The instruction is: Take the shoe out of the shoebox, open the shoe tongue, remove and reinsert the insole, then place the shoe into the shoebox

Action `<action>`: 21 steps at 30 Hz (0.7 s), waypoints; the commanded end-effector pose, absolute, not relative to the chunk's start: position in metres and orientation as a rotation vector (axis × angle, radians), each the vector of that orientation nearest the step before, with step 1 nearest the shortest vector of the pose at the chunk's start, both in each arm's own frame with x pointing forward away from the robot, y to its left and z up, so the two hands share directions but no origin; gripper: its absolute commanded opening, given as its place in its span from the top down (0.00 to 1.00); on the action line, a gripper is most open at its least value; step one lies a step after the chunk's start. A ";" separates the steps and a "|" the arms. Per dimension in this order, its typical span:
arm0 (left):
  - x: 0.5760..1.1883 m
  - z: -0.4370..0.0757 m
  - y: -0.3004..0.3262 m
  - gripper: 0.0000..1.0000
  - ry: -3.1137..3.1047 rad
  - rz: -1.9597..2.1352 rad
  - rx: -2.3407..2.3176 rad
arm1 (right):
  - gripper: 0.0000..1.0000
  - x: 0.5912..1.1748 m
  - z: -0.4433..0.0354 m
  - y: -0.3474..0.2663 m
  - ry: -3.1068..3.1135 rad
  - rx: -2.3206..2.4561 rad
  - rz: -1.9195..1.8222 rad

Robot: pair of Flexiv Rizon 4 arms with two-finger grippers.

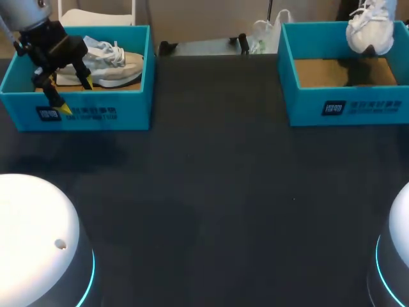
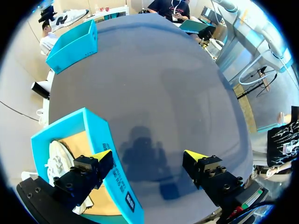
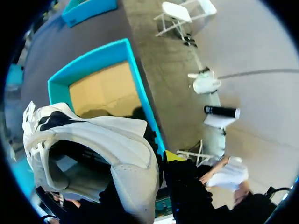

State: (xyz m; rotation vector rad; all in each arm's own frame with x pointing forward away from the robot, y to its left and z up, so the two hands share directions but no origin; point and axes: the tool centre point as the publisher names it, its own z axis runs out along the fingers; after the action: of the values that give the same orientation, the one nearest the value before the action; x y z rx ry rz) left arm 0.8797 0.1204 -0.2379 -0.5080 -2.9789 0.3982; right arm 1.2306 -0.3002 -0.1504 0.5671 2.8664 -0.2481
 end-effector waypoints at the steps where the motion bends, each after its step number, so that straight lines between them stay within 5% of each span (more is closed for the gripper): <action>1: 0.879 -0.238 0.121 0.00 -2.979 0.394 -0.509 | 1.00 1.201 -0.146 -0.325 2.669 1.399 -0.377; 21: 0.879 -0.238 0.121 0.00 -2.979 0.394 -0.509 | 1.00 1.186 -0.136 -0.338 2.483 1.588 -0.314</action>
State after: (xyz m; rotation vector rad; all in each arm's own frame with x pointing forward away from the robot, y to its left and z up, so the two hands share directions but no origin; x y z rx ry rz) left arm 0.8797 0.1204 -0.2379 -0.5081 -2.9789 0.3979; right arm 1.1884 -0.3334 -0.1468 1.4773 2.5699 -0.3572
